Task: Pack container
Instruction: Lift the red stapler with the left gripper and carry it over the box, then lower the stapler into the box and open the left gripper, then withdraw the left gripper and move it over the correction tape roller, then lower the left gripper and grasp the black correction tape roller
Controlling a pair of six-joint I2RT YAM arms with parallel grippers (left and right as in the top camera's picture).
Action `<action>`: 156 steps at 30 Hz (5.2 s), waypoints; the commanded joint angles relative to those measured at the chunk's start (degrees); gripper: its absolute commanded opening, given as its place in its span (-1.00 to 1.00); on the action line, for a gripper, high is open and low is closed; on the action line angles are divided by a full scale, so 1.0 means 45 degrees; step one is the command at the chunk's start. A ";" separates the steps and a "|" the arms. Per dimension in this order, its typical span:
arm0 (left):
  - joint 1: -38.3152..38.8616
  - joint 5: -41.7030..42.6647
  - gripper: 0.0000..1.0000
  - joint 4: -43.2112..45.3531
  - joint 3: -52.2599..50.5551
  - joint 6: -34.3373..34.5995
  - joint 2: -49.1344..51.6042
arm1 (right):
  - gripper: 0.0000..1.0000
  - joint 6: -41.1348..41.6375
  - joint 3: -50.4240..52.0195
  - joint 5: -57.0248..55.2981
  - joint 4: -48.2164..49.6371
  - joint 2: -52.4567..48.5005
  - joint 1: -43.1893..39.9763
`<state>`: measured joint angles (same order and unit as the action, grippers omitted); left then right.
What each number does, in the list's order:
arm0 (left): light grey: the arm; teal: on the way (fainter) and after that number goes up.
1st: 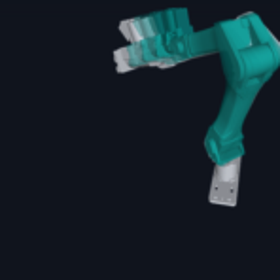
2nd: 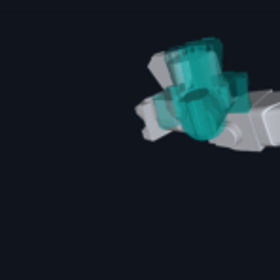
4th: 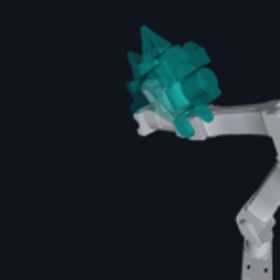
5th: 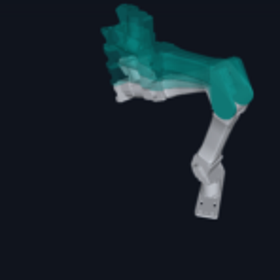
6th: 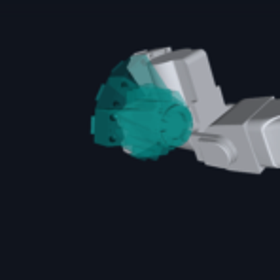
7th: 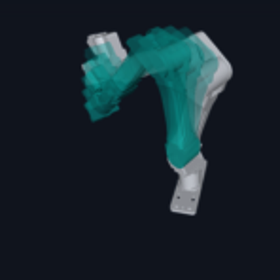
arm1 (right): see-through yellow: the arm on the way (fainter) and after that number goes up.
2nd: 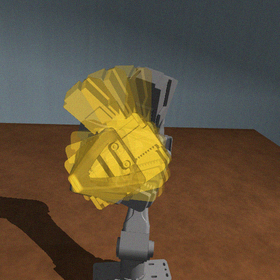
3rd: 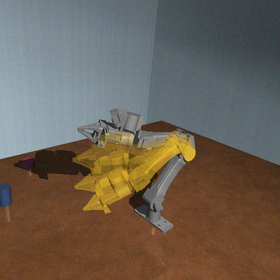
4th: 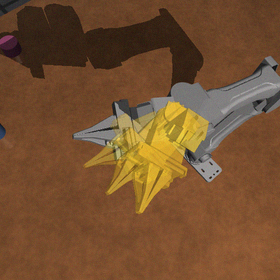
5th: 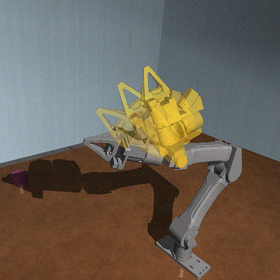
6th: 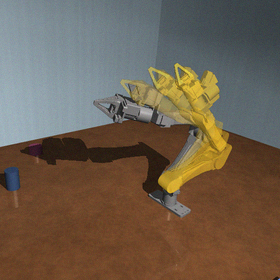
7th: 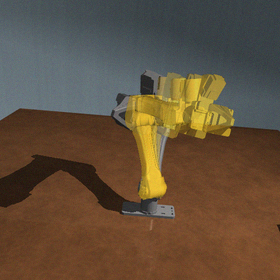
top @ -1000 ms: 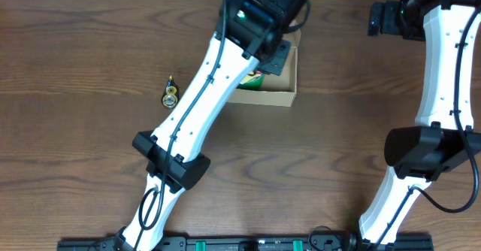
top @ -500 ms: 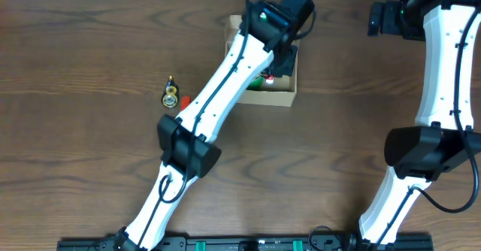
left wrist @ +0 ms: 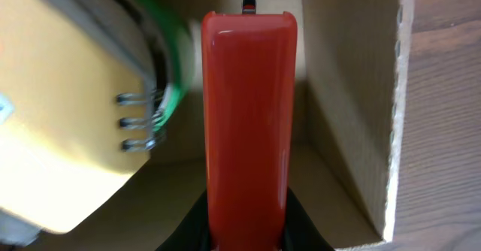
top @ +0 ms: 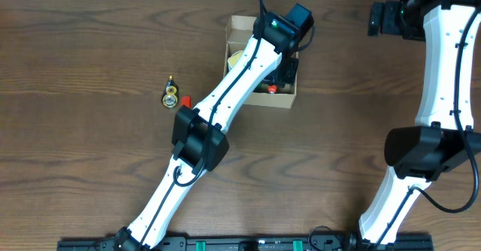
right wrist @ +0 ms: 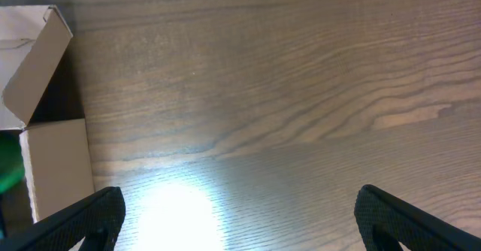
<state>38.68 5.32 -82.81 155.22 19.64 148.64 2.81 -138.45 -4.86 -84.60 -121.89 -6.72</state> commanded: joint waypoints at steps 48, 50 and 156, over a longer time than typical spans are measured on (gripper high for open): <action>-0.3623 -0.2735 0.06 -0.3113 0.2123 -0.2079 -0.2982 | 0.98 0.0126 -0.0005 -0.0005 -0.0015 -0.0078 0.0034; -0.4299 -0.2268 0.03 -0.3113 0.1632 -0.2127 -0.2987 | 0.98 0.0126 -0.0005 -0.0005 -0.0015 -0.0078 0.0034; -0.7922 0.0918 0.88 0.8121 -1.4863 -0.4648 -0.5382 | 0.99 0.0126 -0.0005 0.0000 -0.0015 -0.0078 0.0034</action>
<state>3.05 9.69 -46.57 87.96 -1.69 122.52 2.81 -138.45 -4.86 -84.60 -121.89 -6.72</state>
